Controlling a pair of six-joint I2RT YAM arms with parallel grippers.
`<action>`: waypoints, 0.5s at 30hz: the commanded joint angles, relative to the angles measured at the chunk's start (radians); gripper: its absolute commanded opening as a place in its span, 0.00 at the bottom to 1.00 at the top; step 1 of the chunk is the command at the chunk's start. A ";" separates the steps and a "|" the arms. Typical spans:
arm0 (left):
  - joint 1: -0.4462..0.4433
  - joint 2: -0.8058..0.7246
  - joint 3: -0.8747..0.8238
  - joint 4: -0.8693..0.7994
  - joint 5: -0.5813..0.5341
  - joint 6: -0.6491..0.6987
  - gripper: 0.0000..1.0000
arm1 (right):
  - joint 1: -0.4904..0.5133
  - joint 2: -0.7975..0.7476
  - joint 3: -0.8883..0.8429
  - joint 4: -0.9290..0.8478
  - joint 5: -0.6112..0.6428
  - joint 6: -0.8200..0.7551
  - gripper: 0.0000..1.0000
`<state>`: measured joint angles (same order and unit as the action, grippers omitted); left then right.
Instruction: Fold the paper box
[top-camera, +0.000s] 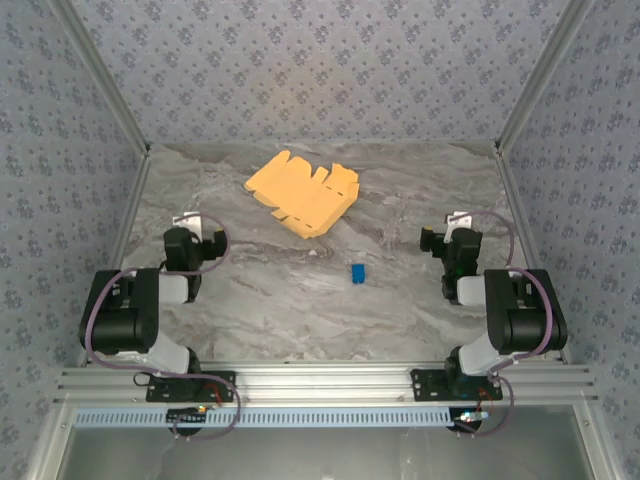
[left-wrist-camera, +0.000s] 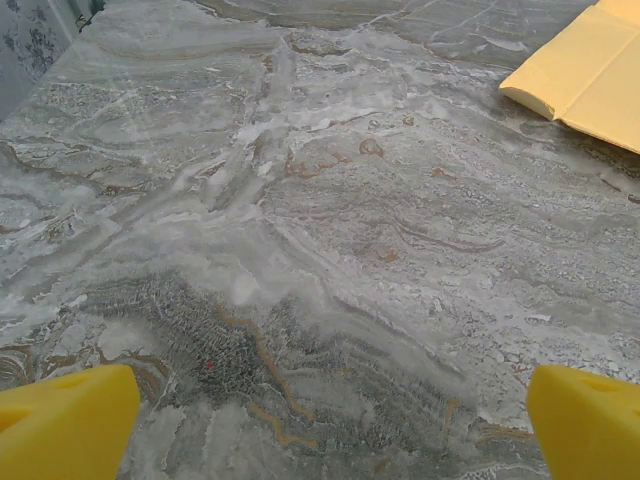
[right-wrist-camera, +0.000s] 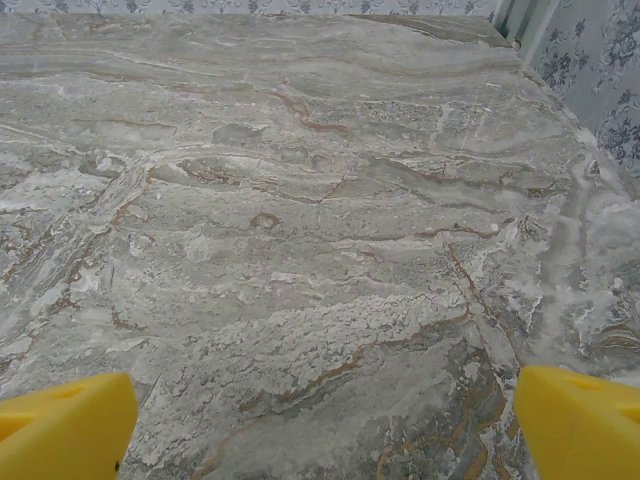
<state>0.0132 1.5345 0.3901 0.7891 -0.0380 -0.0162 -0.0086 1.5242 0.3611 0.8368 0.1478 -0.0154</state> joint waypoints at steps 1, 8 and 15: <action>-0.001 -0.002 0.020 0.025 0.004 -0.001 0.99 | -0.001 -0.005 0.018 -0.018 -0.007 0.009 0.99; -0.001 -0.002 0.020 0.025 0.004 -0.002 0.99 | -0.001 -0.005 0.018 -0.018 -0.008 0.009 0.99; 0.000 -0.002 0.021 0.025 0.006 -0.002 0.99 | -0.003 -0.006 0.018 -0.019 -0.013 0.011 0.99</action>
<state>0.0132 1.5345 0.3904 0.7891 -0.0380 -0.0162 -0.0090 1.5242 0.3611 0.8360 0.1413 -0.0154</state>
